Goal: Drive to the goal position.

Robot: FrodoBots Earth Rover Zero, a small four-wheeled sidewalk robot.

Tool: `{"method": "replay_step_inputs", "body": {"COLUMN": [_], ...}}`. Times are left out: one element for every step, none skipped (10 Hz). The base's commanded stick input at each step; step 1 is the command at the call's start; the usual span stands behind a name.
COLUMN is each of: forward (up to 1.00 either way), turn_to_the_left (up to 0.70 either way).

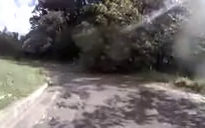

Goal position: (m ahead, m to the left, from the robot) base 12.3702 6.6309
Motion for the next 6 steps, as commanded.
{"method": "replay_step_inputs", "body": {"forward": [1.00, 1.00, 1.00, 1.00, 1.00, 1.00], "turn_to_the_left": [0.00, 0.00, 0.00, 0.00, 0.00, 0.00]}}
